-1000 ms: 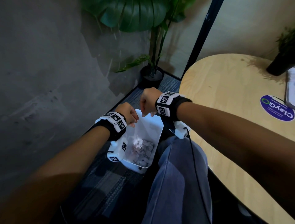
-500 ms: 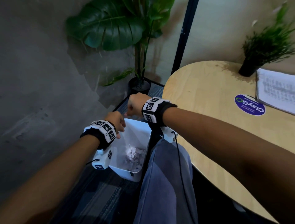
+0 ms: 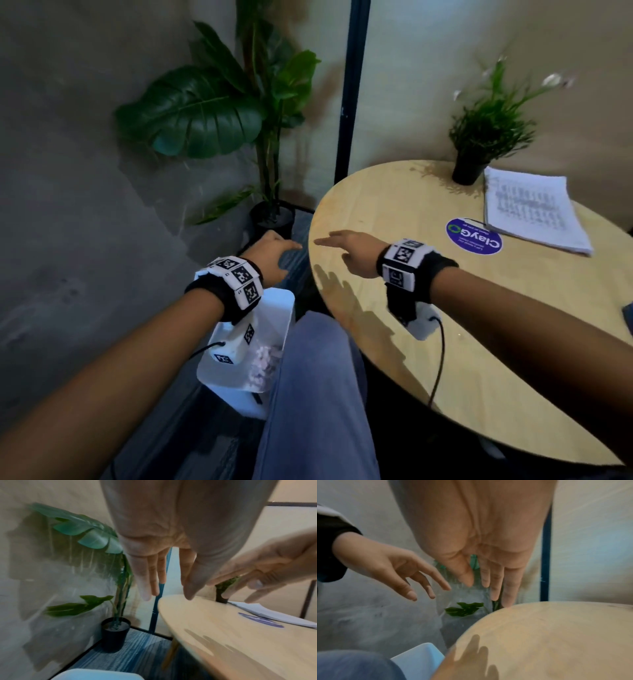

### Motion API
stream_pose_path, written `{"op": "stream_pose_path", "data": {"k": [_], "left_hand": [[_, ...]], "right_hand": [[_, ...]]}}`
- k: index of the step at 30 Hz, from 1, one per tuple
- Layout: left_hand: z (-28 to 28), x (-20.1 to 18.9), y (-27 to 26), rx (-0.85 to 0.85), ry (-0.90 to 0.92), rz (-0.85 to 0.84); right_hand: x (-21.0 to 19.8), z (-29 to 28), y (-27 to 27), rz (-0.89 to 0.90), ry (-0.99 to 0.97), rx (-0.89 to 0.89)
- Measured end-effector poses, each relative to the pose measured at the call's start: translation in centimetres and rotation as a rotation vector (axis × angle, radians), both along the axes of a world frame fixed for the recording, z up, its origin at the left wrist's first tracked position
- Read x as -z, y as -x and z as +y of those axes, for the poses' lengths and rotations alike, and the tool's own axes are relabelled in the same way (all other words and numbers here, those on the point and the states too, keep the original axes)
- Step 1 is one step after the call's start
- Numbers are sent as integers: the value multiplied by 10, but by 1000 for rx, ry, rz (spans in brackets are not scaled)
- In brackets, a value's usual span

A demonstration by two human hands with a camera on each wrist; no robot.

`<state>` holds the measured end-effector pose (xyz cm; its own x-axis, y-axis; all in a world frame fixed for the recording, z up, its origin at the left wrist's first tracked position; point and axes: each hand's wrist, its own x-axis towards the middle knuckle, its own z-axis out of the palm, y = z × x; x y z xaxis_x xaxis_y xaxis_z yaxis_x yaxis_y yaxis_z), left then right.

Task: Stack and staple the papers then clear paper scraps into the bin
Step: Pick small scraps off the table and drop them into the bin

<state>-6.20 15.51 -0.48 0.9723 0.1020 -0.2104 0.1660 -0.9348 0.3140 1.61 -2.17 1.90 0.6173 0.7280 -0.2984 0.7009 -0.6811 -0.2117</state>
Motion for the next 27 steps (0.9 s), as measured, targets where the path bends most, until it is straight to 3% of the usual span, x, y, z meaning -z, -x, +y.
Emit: {"op": "stream_pose_path", "data": {"k": [7,15,21,27], "left_hand": [[-83,2,-45,183,-99,144],[-203,46,-53,344,-93,303],[-246,87,-31,434,-133,286],[-273,95,-23,504,-164,252]], "right_hand": [[7,-148,-3,-13,-8,278],[44,-276,3,49,243,612],[81,-301,31,5,473,617],[98,-265,47,-59,461,481]]}}
